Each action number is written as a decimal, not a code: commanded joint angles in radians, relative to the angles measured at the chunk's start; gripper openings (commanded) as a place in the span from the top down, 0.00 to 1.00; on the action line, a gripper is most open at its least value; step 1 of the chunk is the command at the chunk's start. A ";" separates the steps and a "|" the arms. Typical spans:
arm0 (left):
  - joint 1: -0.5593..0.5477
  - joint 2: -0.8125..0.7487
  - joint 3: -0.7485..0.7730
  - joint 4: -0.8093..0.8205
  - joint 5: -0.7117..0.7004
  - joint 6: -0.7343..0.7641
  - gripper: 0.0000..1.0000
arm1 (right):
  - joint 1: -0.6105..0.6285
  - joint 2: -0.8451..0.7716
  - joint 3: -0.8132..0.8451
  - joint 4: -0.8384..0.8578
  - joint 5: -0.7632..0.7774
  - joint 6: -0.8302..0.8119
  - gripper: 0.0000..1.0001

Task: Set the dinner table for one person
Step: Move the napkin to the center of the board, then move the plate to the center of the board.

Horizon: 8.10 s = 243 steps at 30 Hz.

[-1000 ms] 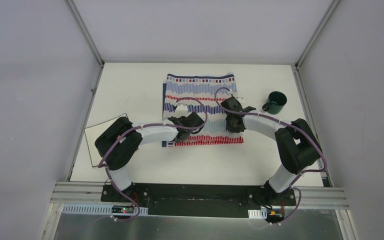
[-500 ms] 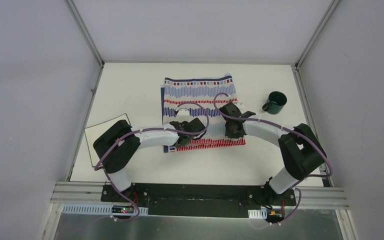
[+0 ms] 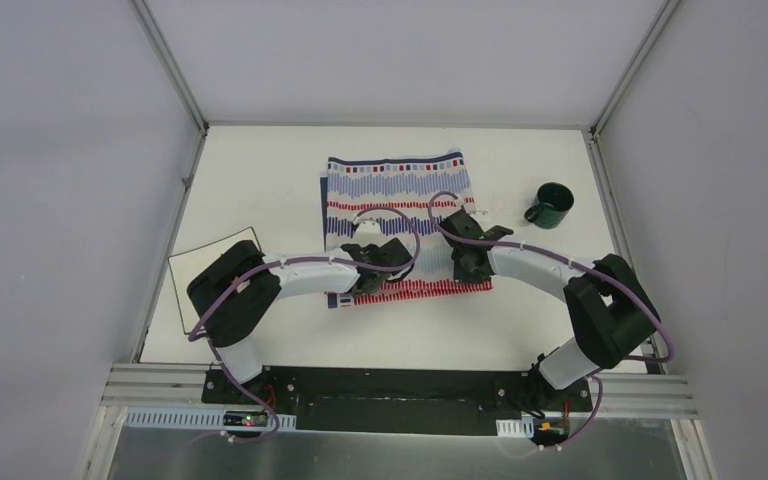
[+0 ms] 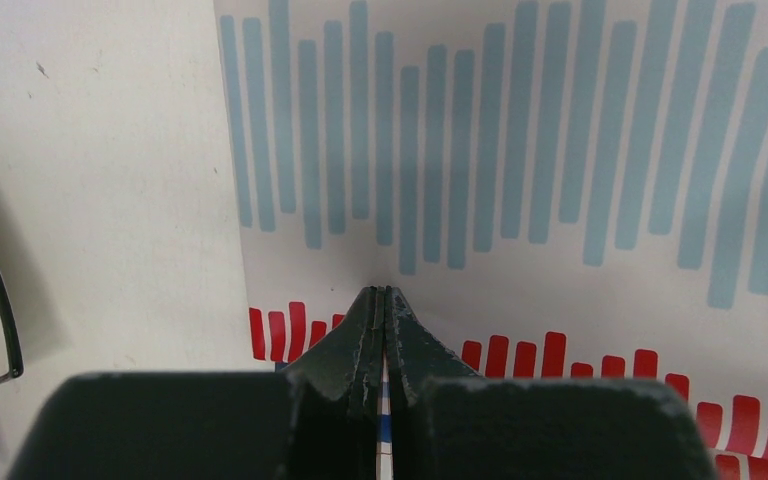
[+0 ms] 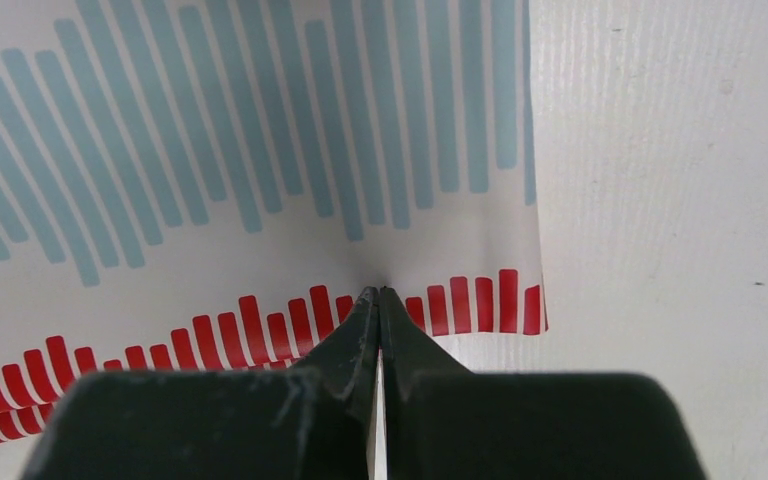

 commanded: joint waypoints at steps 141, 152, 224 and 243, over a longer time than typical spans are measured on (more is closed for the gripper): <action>1.268 -0.688 0.089 -0.303 0.536 -0.121 1.00 | -0.182 -0.272 0.445 -0.109 -0.188 -0.221 1.00; 1.446 -0.535 -0.045 -0.254 0.620 -0.181 1.00 | -0.184 -0.264 0.395 -0.085 -0.213 -0.215 1.00; 1.453 0.115 0.156 -0.320 0.047 -0.032 1.00 | -0.184 -0.206 0.369 -0.097 -0.272 -0.199 1.00; 1.245 0.213 0.277 -0.262 0.155 -0.088 1.00 | -0.183 -0.241 0.325 -0.106 -0.255 -0.202 1.00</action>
